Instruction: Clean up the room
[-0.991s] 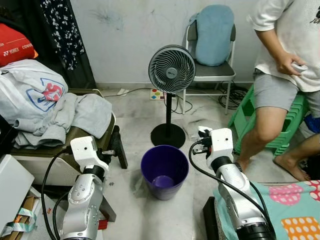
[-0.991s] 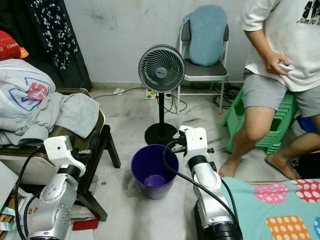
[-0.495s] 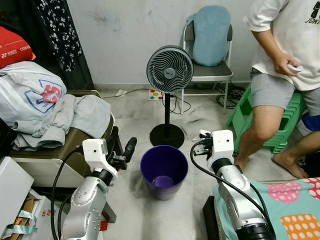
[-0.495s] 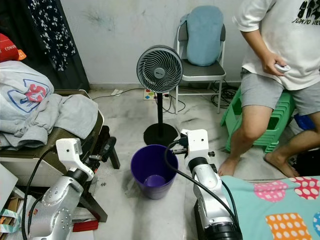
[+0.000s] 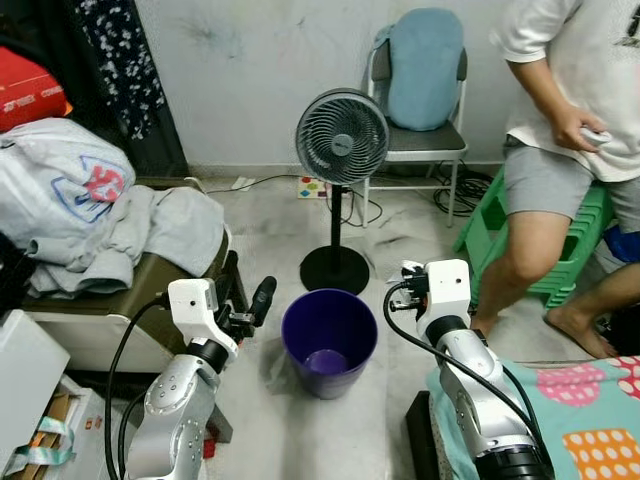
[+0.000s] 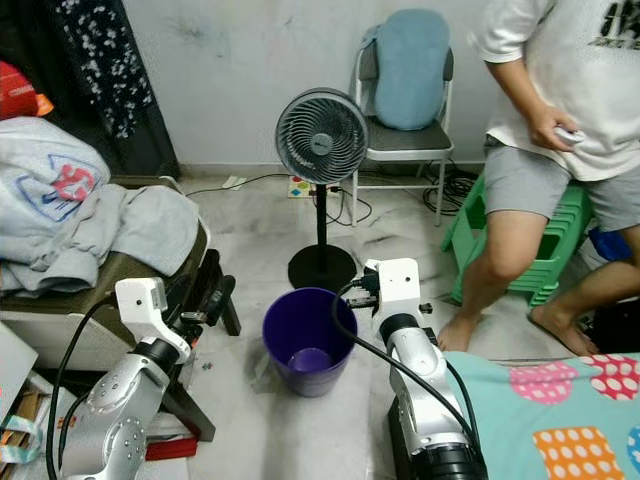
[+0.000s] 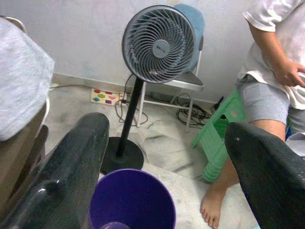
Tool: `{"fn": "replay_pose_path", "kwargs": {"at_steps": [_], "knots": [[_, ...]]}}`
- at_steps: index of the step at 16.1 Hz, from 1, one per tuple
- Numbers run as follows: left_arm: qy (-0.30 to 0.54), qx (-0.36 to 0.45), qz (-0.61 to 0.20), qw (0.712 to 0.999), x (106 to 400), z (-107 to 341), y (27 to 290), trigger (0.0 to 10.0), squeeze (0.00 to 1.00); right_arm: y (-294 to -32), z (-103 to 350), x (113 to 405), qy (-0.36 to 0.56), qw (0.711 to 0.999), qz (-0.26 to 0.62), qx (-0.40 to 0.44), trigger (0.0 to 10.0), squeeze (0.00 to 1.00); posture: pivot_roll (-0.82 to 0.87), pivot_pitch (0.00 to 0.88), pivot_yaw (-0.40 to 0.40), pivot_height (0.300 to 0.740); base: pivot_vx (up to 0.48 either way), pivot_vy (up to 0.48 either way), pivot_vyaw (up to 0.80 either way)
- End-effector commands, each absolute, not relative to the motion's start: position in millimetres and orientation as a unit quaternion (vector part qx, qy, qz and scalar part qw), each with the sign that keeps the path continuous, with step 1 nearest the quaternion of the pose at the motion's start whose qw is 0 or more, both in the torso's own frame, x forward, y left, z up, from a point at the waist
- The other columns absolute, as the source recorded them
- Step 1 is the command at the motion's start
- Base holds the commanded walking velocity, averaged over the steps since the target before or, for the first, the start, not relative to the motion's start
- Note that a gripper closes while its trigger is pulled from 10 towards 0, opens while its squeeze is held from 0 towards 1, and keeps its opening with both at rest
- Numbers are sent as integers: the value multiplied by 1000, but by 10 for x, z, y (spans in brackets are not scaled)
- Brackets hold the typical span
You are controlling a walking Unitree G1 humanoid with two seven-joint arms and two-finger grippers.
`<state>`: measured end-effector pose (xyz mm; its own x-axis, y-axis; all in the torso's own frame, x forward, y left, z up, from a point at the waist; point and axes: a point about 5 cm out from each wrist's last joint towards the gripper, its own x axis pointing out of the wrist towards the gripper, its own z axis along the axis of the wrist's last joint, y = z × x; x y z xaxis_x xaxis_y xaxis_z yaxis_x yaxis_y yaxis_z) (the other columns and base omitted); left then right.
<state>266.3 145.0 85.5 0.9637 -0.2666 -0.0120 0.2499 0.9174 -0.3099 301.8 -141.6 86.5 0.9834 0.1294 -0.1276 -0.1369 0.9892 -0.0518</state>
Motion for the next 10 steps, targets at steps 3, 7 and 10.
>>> {"fn": "replay_pose_path", "kwargs": {"at_steps": [3,7,10], "knots": [[15,-144,-133,981,2666,909,1466,10000,0,-1354,947,3054,46,995,79,-37,10000,0,-111,0,21,740,269,0,0],[15,-143,-134,981,2666,910,1455,10000,0,-1348,939,3045,48,995,80,-36,10000,0,-111,0,21,740,275,0,313],[14,-145,-130,981,2679,911,1454,10000,0,-1337,953,3060,44,995,84,-41,10000,0,-112,0,18,740,275,0,665]]}}
